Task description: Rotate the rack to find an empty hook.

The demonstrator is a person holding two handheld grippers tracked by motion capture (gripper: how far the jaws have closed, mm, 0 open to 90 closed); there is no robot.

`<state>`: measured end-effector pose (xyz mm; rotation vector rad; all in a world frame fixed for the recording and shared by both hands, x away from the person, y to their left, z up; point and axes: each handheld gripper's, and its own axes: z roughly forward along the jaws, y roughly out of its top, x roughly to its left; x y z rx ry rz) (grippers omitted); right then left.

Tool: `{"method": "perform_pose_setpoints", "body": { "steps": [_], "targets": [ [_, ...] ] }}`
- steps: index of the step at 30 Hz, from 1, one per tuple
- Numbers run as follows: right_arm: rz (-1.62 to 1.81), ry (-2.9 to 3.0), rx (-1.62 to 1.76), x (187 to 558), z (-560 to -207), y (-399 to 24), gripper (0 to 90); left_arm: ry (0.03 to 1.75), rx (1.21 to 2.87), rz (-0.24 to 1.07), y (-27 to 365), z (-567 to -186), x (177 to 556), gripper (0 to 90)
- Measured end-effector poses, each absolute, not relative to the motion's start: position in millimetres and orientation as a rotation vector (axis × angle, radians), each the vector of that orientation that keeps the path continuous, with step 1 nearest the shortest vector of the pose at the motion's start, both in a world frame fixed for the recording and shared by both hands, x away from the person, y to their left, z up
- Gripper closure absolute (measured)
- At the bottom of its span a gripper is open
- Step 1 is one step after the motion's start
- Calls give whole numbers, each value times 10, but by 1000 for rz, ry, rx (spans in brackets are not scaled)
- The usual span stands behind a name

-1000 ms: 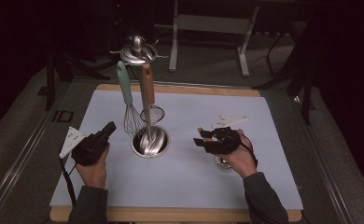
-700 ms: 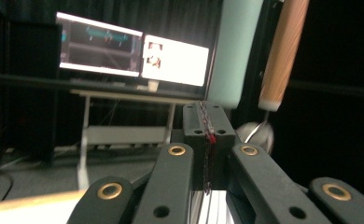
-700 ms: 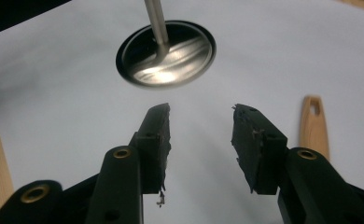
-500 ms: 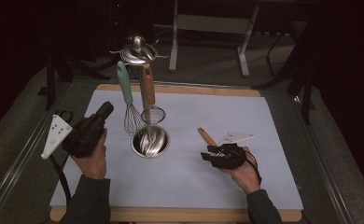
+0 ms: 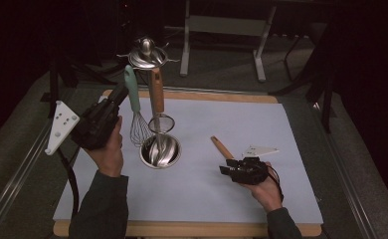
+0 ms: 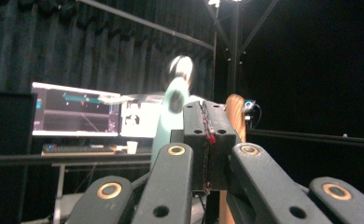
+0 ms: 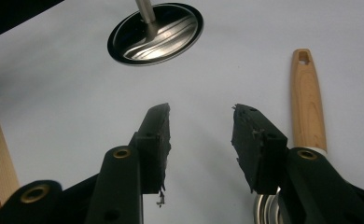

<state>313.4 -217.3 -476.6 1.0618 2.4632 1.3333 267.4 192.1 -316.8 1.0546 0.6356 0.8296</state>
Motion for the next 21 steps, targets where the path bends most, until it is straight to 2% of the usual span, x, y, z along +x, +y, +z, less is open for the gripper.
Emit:
{"method": "perform_pose_setpoints", "body": {
  "steps": [12, 21],
  "targets": [
    [1354, 2464, 1081, 3139, -4795, -2191, 561, 649, 1084, 862, 1877, -2996, 2821, 862],
    [1359, 2472, 1079, 3135, -4798, -2181, 568, 653, 1093, 871, 1888, -2995, 2841, 899]
  ]
}}
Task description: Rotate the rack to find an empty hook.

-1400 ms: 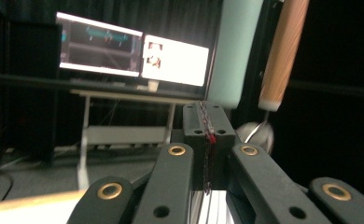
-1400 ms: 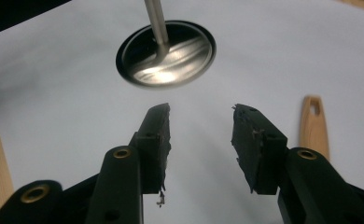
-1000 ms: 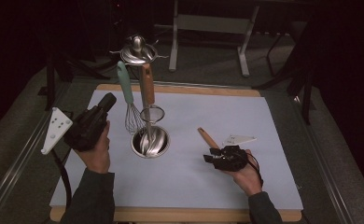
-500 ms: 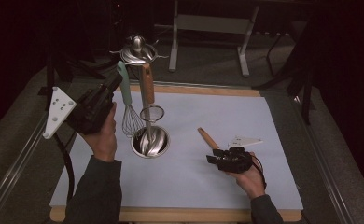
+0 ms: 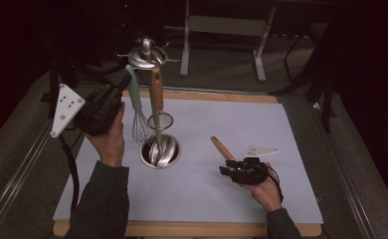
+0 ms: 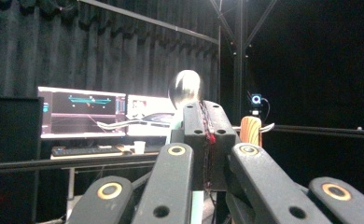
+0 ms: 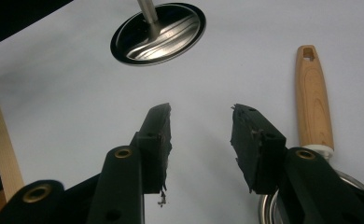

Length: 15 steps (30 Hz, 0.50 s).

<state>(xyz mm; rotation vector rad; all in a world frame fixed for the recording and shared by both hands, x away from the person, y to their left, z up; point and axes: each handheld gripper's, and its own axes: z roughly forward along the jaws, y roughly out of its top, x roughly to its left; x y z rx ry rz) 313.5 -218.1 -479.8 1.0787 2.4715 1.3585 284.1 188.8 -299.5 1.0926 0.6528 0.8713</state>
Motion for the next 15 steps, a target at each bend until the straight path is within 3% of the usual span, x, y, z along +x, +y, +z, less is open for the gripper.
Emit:
{"method": "perform_pose_setpoints", "body": {
  "steps": [15],
  "targets": [
    [1362, 2475, 1078, 3142, -4814, -2177, 568, 704, 1080, 921, 2020, -2979, 2912, 900]
  ]
}}
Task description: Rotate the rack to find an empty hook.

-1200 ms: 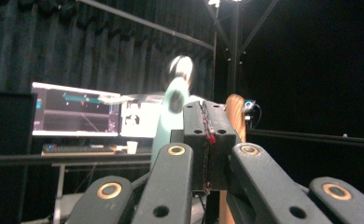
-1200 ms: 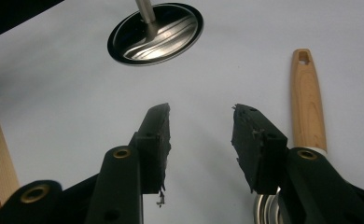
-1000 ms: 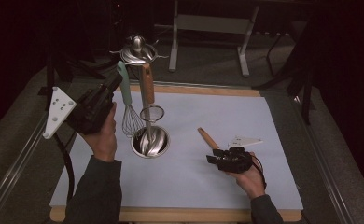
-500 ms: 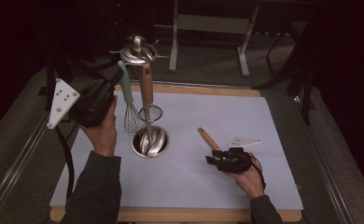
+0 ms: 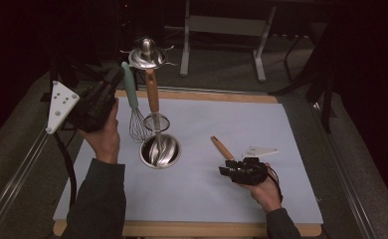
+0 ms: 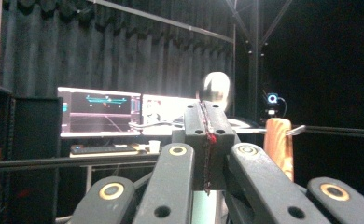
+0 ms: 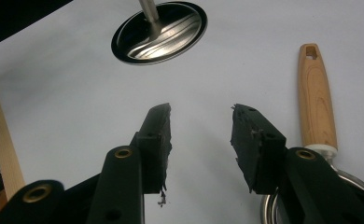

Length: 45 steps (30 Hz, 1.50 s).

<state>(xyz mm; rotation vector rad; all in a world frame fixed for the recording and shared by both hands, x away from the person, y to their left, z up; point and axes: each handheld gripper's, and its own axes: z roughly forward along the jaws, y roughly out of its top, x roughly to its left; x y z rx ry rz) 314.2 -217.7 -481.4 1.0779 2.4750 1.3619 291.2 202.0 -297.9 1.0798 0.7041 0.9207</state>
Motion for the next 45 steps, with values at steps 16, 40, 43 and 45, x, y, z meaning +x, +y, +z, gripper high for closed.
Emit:
{"method": "perform_pose_setpoints", "body": {
  "steps": [16, 40, 43, 45],
  "targets": [
    [1362, 2476, 1086, 3147, -4813, -2199, 572, 777, 1080, 967, 2078, -2918, 3072, 900],
    [1365, 2472, 1092, 3148, -4817, -2221, 577, 856, 1118, 1000, 2060, -2870, 3370, 900],
    [1368, 2470, 1091, 3148, -4815, -2222, 577, 864, 1122, 1002, 2062, -2852, 3402, 900],
    [1369, 2470, 1095, 3148, -4816, -2222, 577, 866, 1131, 1006, 2063, -2841, 3419, 900]
  ]
}}
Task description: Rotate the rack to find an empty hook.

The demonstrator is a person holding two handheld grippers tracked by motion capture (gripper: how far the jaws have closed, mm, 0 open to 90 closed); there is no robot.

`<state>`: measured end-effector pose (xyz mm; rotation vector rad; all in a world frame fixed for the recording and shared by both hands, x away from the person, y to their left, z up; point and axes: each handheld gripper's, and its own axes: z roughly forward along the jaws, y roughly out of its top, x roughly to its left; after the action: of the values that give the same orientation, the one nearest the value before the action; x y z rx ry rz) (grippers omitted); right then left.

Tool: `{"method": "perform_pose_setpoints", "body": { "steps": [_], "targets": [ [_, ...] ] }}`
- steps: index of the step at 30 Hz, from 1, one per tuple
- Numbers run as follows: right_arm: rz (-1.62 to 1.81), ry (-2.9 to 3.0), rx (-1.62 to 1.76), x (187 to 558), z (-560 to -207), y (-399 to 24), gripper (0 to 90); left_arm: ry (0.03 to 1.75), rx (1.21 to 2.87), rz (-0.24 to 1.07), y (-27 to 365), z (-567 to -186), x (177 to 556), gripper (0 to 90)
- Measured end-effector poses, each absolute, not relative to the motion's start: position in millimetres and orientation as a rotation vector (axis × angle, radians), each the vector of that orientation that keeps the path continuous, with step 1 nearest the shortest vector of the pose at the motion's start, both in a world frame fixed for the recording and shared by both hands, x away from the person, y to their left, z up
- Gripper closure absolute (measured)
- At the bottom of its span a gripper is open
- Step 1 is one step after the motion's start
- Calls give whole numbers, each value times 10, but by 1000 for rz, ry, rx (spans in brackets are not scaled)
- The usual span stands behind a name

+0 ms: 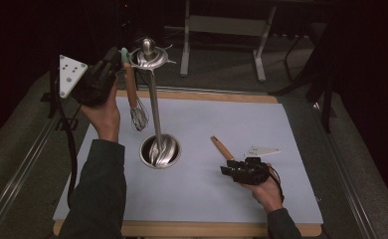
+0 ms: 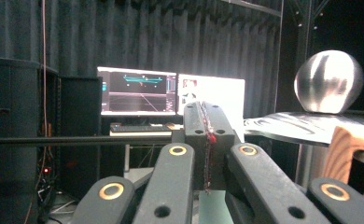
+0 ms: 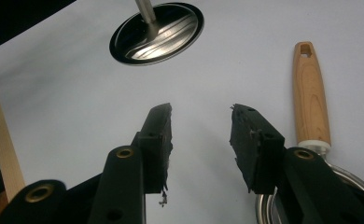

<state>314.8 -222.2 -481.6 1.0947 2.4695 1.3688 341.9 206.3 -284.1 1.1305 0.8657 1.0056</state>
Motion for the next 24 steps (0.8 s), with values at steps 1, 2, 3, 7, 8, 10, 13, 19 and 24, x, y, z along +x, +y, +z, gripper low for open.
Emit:
{"method": "perform_pose_setpoints", "body": {
  "steps": [1, 2, 3, 7, 8, 10, 13, 19, 24],
  "targets": [
    [1370, 2469, 1094, 3148, -4815, -2219, 577, 866, 1131, 1006, 2063, -2841, 3419, 900],
    [1372, 2470, 1090, 3149, -4814, -2215, 577, 869, 1136, 1006, 2064, -2834, 3434, 900],
    [1372, 2470, 1090, 3149, -4814, -2215, 577, 869, 1136, 1006, 2064, -2834, 3434, 900],
    [1379, 2465, 1088, 3148, -4805, -2206, 576, 862, 1141, 996, 2076, -2828, 3419, 900],
    [1377, 2465, 1092, 3148, -4805, -2211, 576, 857, 1143, 996, 2079, -2826, 3410, 900],
    [1377, 2461, 1095, 3150, -4804, -2230, 576, 844, 1151, 999, 2079, -2820, 3387, 900],
    [1380, 2453, 1102, 3153, -4800, -2251, 576, 835, 1158, 1003, 2084, -2815, 3364, 900],
    [1381, 2436, 1121, 3165, -4798, -2304, 576, 839, 1187, 1017, 2149, -2906, 3295, 900],
    [1379, 2440, 1118, 3160, -4804, -2290, 576, 870, 1220, 1006, 2219, -3027, 3273, 900]
  ]
}}
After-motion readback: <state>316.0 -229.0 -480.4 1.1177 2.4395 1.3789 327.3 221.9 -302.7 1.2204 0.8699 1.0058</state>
